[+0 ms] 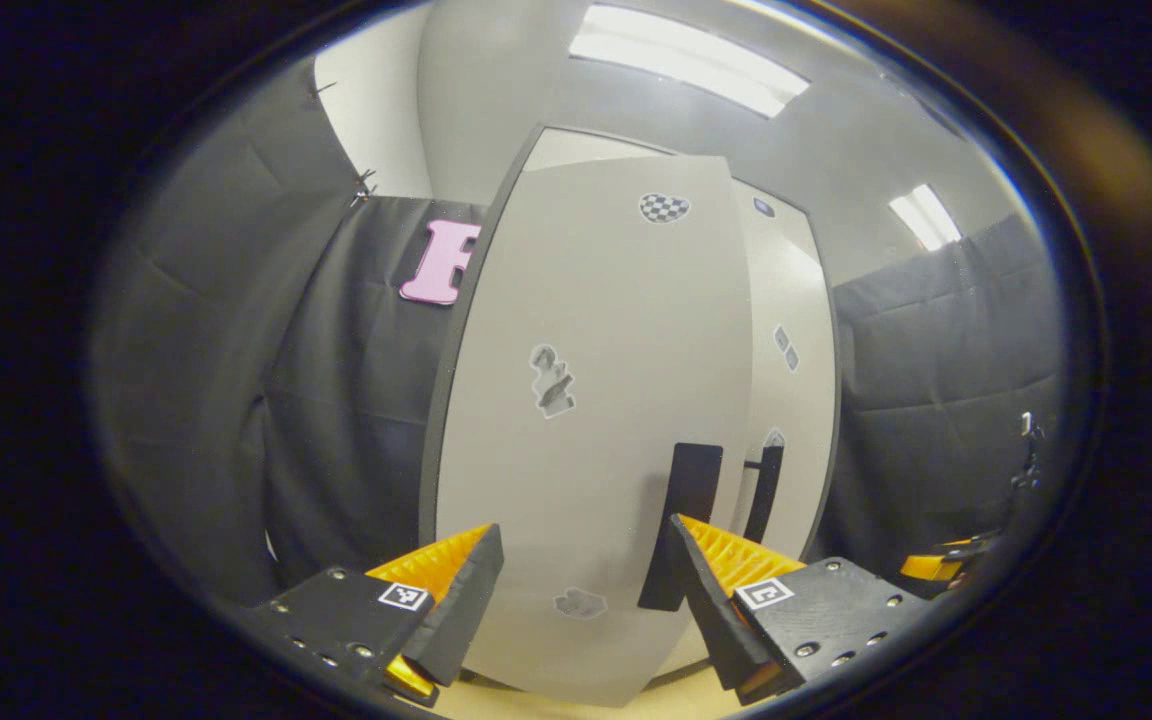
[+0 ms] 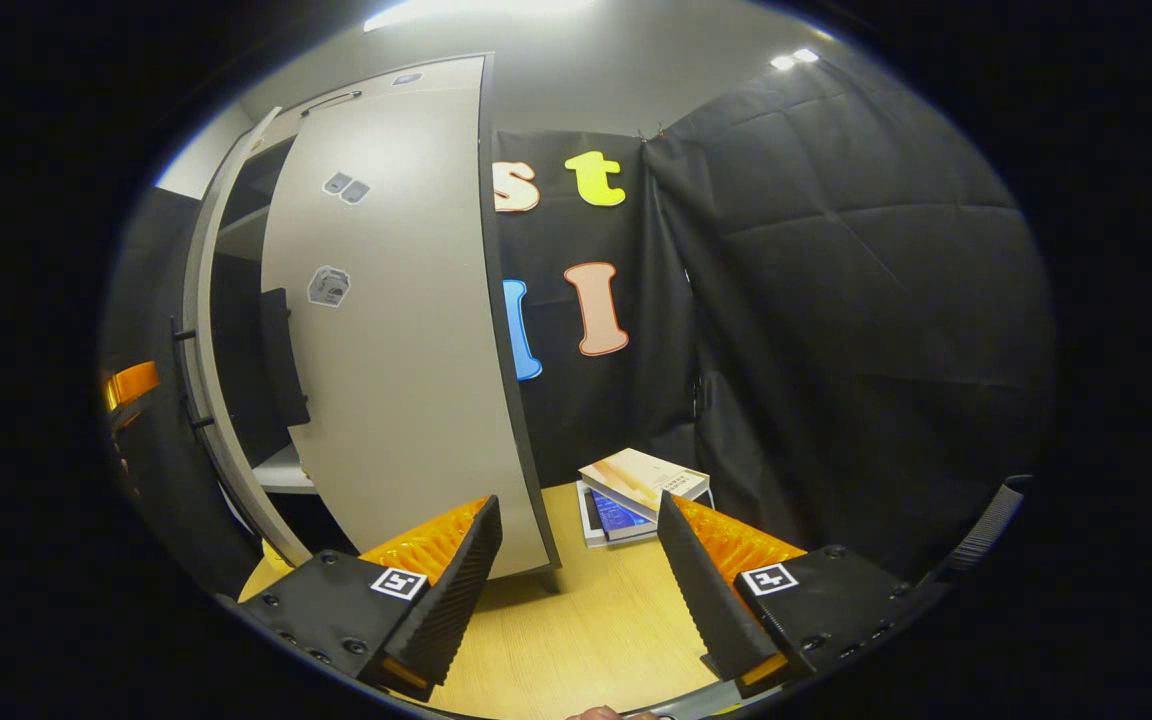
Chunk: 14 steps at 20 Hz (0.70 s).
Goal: Grab one shoe with the right hand and put it into the shoe cabinet, grab the other shoe with the left hand and put it into the shoe cabinet; then close the right door with the right hand and the left door with the left hand.
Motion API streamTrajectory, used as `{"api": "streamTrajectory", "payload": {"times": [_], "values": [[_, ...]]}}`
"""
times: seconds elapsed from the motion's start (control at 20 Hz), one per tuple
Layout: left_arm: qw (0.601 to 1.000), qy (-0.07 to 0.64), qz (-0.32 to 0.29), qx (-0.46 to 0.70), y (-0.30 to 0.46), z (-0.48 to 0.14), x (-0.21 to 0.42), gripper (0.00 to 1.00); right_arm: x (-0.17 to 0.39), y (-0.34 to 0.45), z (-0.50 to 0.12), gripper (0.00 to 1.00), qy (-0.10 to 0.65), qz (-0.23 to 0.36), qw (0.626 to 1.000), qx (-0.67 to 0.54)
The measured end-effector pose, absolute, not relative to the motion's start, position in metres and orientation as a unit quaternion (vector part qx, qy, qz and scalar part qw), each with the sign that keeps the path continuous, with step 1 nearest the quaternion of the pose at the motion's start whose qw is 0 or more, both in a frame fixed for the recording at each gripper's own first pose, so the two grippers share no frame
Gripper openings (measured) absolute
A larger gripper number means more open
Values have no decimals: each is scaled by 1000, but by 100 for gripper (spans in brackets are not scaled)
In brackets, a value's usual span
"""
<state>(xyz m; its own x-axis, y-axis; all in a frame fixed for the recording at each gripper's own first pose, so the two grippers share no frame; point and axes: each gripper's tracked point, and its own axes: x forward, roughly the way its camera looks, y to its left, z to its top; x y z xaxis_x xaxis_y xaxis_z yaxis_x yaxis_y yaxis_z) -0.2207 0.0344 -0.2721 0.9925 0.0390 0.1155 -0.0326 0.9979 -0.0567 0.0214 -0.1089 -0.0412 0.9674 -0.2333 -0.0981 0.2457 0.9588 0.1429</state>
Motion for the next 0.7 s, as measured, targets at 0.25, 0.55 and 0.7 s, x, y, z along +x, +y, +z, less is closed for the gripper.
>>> {"api": "streamTrajectory", "payload": {"times": [0.25,0.55,0.7], "values": [[996,-48,68,10,49,-275,-260,94,32,-91,-18,98,7,-107,991,83],[994,-45,99,23,56,-295,-292,100,38,-48,3,98,-16,-61,995,77],[994,-34,101,9,55,-309,-301,94,40,-31,14,98,-23,-44,996,69]]}}
